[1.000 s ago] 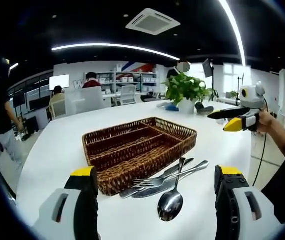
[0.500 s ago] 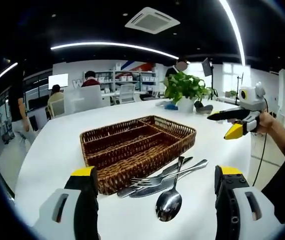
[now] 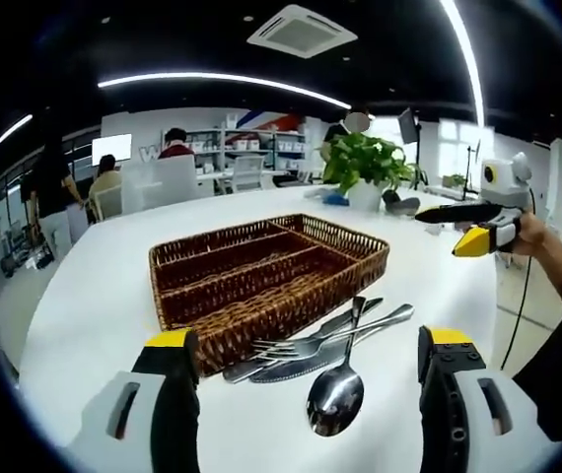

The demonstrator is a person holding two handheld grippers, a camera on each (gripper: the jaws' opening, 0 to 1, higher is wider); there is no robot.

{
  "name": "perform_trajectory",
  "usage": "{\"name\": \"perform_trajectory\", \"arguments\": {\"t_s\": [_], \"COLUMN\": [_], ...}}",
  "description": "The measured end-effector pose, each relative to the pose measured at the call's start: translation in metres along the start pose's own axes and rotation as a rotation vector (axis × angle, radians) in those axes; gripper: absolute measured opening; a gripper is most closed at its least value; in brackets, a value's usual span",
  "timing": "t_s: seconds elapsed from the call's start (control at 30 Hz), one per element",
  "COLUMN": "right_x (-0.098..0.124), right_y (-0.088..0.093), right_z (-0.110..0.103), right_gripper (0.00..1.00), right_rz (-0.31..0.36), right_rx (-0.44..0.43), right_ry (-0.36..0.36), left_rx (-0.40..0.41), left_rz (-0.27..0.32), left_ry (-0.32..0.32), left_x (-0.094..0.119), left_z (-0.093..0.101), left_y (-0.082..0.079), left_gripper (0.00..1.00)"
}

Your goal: Arrange the knives, forks, and spoons in their matching storage slots by inserting each utensil handle-first until every utensil is classified and aligned in the correct compartment

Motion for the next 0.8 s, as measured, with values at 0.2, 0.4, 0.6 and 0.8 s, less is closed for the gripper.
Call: {"name": "perform_trajectory", "arguments": {"t_s": [0.2,0.4,0.6,0.8], "right_x": [-0.002,-0.003,-0.004,-0.003], "right_y": [0.003,0.007,0.012,0.016], "right_z": [-0.002,-0.002,-0.002,-0.003], "right_gripper": [1.0,1.0,0.98,0.96], "right_rz": [0.006,0.005,0.004,0.001], "right_rx": [-0.007,-0.02,-0.028,-0.035], "right_ry": [-0.009,-0.012,-0.02,-0.025], "left_rx": [0.054,0.099,0.19,0.259], "left_rz": [-0.047,-0.069,-0.096,-0.101], "left_ry": [0.017,0.03,0.032,0.037], "left_x": [-0.011,-0.019,-0.029,-0.037], "left_z": [-0.005,-0.008,-0.015,-0.02], "left_y": [0.014,0.019,0.024,0.028], "left_gripper": [0.8,0.72,0.6,0.45]}}
Point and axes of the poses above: the point that each gripper's makers call its tool centre point, and the gripper's own axes: x roughly backward along the fingers, z roughly to its right, y roughly out of its underside, the point moved 8 cm from there along x, roughly backward along the fingers, and after that the axes turned 4 degrees about -y, right-handed, at the moved point
